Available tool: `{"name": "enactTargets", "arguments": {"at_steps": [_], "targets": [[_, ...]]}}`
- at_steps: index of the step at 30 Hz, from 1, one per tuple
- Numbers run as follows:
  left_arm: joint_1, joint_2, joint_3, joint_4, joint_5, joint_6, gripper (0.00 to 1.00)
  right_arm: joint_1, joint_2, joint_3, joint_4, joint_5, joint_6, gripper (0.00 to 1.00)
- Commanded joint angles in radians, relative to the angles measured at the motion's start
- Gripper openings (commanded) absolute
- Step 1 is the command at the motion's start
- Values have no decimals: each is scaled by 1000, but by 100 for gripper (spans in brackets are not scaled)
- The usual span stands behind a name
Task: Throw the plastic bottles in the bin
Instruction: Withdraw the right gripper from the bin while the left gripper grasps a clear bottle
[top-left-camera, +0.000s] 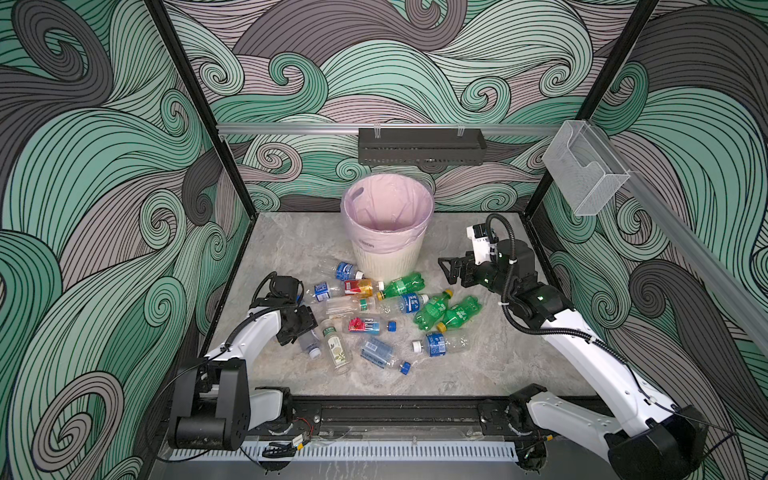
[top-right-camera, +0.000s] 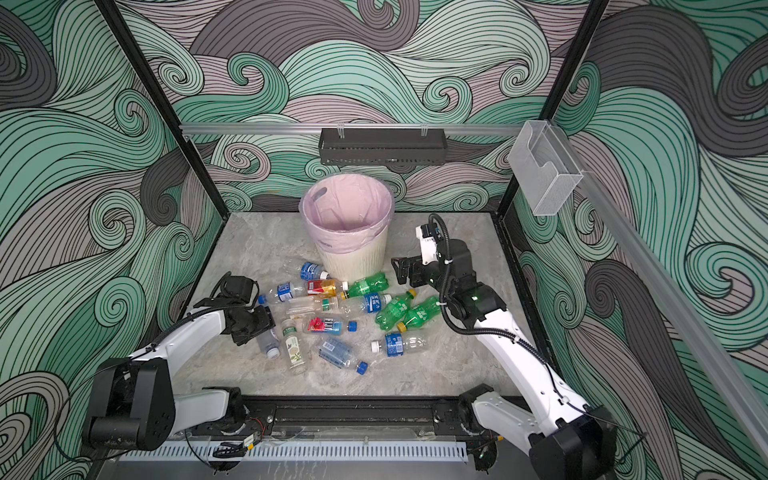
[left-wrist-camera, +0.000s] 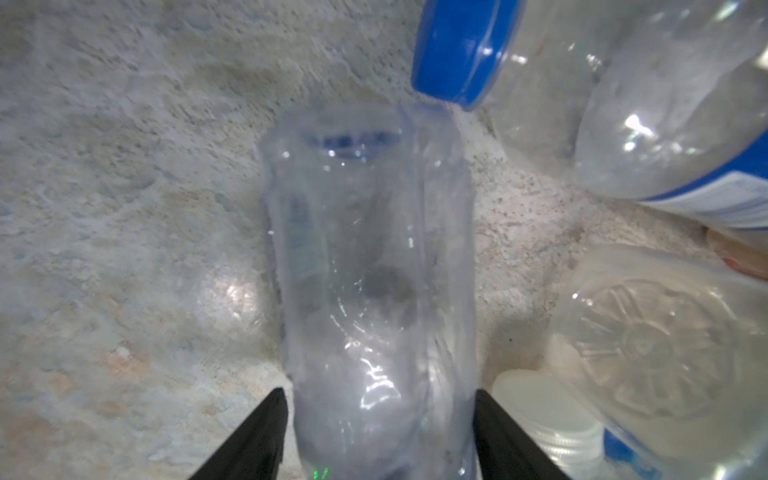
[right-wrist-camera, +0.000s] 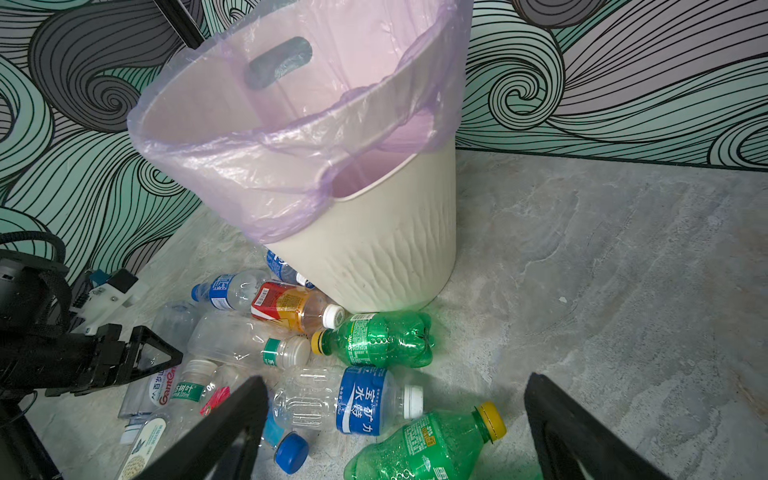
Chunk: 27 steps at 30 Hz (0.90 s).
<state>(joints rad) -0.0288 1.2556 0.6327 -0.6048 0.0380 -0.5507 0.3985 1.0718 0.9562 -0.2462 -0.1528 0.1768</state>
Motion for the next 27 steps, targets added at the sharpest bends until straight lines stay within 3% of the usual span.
{"name": "enactTargets", "arguments": {"at_steps": [1,6,11,18,27], "targets": [[-6,10,-7,17,7,1,67,-9,2,-20,41,15,18,97],[-6,23,3,4,0,-7,54,-14,0,-42,47,18,18,97],[-6,-42,28,-31,-13,-15,49,-25,0,-63,45,23,17,97],[-5,-200,117,-144,-82,10,49,-34,0,-79,47,35,15,96],[-5,-340,192,-194,-64,101,49,-33,0,-81,43,32,8,96]]}}
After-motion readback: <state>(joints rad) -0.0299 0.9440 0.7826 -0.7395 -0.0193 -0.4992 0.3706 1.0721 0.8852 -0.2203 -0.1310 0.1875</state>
